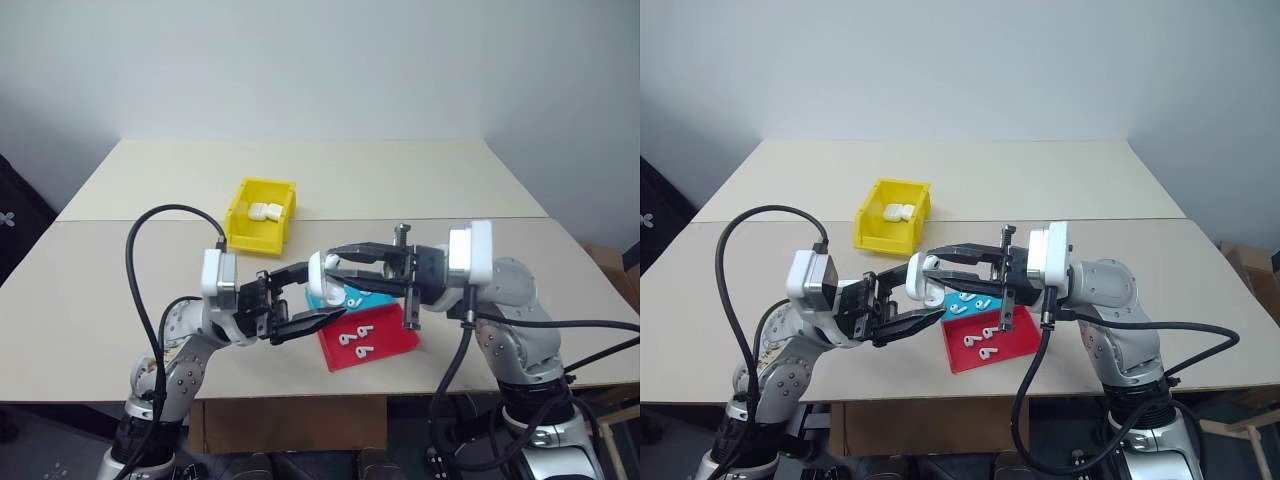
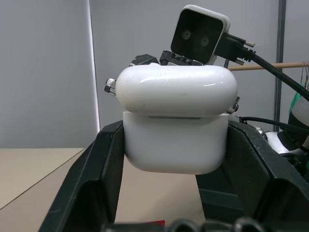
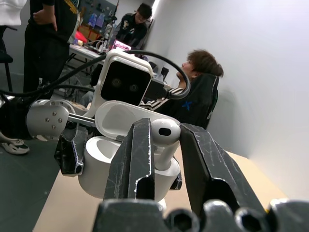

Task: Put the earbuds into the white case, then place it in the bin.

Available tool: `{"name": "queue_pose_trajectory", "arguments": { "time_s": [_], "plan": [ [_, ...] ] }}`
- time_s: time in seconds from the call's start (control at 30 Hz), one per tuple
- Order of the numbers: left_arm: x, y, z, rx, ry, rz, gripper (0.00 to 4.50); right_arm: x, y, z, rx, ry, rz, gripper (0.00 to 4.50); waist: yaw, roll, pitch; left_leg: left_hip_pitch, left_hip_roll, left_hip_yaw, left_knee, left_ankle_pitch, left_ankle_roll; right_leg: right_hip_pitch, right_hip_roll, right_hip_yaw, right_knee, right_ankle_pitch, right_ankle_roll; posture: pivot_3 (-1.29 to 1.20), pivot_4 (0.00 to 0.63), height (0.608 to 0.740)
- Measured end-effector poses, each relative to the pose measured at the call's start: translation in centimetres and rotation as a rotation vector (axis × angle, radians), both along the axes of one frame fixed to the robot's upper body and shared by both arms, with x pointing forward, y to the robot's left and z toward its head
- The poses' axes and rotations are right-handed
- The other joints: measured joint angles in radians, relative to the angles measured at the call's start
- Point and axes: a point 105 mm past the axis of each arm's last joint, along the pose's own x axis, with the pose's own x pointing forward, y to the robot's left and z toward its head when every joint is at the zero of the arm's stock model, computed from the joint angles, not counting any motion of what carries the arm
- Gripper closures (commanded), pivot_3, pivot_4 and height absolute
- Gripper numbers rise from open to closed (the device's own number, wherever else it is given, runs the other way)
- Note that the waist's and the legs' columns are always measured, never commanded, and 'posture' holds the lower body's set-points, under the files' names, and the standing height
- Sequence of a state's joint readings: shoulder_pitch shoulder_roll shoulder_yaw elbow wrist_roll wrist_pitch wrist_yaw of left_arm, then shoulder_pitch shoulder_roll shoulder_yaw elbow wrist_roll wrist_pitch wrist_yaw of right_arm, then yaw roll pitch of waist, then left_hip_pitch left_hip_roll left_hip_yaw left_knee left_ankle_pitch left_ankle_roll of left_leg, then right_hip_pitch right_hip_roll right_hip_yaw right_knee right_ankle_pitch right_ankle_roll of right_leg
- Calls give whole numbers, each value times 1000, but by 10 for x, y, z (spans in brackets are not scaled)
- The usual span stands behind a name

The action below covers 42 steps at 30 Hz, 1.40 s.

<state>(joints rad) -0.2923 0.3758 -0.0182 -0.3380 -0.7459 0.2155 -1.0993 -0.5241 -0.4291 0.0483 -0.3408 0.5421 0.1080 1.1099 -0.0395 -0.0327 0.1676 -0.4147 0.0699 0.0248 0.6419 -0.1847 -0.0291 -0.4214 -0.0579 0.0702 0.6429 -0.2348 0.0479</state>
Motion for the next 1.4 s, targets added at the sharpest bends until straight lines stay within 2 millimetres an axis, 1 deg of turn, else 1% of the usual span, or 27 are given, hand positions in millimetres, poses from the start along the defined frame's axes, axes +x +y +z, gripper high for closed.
{"name": "queue_pose_trajectory", "arguments": {
  "time_s": [0.07, 0.37, 0.43, 0.5, 0.53, 0.57, 0.63, 0.67, 0.8, 0.87, 0.93, 0.97, 1.03, 1.1, 1.2, 1.23, 1.4],
  "plan": [
    [0, 0, -1, 2, 2, -2, 1713, 1, -1, 0, -5, 0, -5, 2207, 0, 0, 0, 0, 0, 0, 0, 0, 0, 0, 0, 0, 0, 0, 0, 0, 150, 740],
    [3, 0, -6, 1, -11, 22, 1713, -1, -2, -3, -38, -15, 2, 2207, 1, 0, 0, 0, 0, 0, 0, 0, 0, 0, 0, 0, 0, 0, 0, 0, 150, 740],
    [4, 2, -7, 12, -29, 31, 1713, -3, -5, -4, -52, -3, 23, 2207, 1, 0, 0, 0, 0, 0, 0, 0, 0, 0, 0, 0, -1, 0, 0, 0, 150, 740],
    [5, 10, -16, 62, -43, 51, 1713, -1, -13, -3, -75, 23, 12, 2207, -1, 0, 0, 0, 0, 0, 0, 0, 0, 0, 0, 0, -1, 0, 0, 0, 150, 740],
    [5, 15, -21, 80, -36, 62, 1713, 2, -17, -2, -90, 40, -4, 2207, -2, 0, 0, 0, 0, 0, 0, 0, 0, 0, 0, 0, -1, 0, -1, 0, 150, 740],
    [6, 25, -29, 106, -25, 79, 1713, 9, -25, -1, -128, 62, -40, 2207, -4, 0, 0, 0, 0, 0, 0, 0, 0, -1, 0, 0, 0, -1, -2, 0, 150, 740],
    [4, 37, -37, 137, -14, 102, 1713, 20, -34, 4, -169, 78, -99, 2207, -4, 0, 0, 0, 0, 0, 0, 0, 0, -1, 0, 0, 0, -3, -5, 0, 150, 740],
    [2, 41, -40, 154, -15, 103, 1713, 25, -37, 7, -198, 79, -126, 2207, -4, 0, 0, 0, 0, 0, 0, 0, 0, -1, 0, 0, 0, -3, -6, 0, 150, 740],
    [-8, 51, -51, 191, -26, 127, 1713, 56, -41, 6, -434, 92, -230, 2207, -5, 0, 0, 0, 0, 1, -1, 0, 0, -2, -1, 1, -1, -4, -7, 0, 150, 740],
    [-12, 52, -56, 205, -21, 142, 1713, 66, -39, 0, -566, 99, -224, 2207, -4, 0, 0, -1, 0, 1, -1, 0, 1, -2, -1, 1, -1, -4, -7, 0, 150, 740],
    [-16, 52, -58, 208, -22, 146, 1713, 81, -34, -11, -767, 81, -221, 2207, -8, 1, 1, -1, 0, 2, -1, -1, 1, -3, -1, 1, -1, -4, -7, 0, 150, 740],
    [-17, 52, -58, 211, -27, 148, 1713, 86, -34, -14, -832, 63, -230, 2207, -7, 1, 1, -1, 1, 2, -2, -1, 1, -3, -1, 1, -1, -4, -7, 0, 150, 740],
    [-18, 52, -58, 217, -47, 161, 1713, 98, -35, -28, -980, 19, -239, 2207, -4, 1, 1, -1, 1, 2, -2, -1, 1, -3, 0, 0, -1, -4, -7, 0, 150, 740],
    [-20, 52, -59, 226, -56, 175, 1713, 107, -36, -49, -1097, -2, -213, 2207, -1, 1, 1, -1, 0, 3, -2, -1, 2, -3, -1, 0, -1, -2, -6, 0, 150, 740],
    [-23, 53, -64, 230, -37, 188, 1713, 116, -37, -76, -1230, -11, -182, 2207, -2, 1, 1, -2, 0, 3, -2, -2, 2, -4, -1, 0, -1, 2, -7, 0, 150, 740],
    [-23, 53, -64, 230, -33, 189, 1713, 119, -37, -81, -1262, -19, -177, 2207, -3, 1, 1, -2, 0, 3, -2, -2, 2, -4, -1, 1, -1, 2, -7, 0, 150, 740],
    [-26, 50, -60, 224, -46, 203, 1713, 136, -28, -91, -1346, -84, -199, 2207, -7, 1, 1, -1, 1, 3, -2, -2, 2, -4, -1, 0, 0, 2, -8, 0, 150, 740]
  ]
}}
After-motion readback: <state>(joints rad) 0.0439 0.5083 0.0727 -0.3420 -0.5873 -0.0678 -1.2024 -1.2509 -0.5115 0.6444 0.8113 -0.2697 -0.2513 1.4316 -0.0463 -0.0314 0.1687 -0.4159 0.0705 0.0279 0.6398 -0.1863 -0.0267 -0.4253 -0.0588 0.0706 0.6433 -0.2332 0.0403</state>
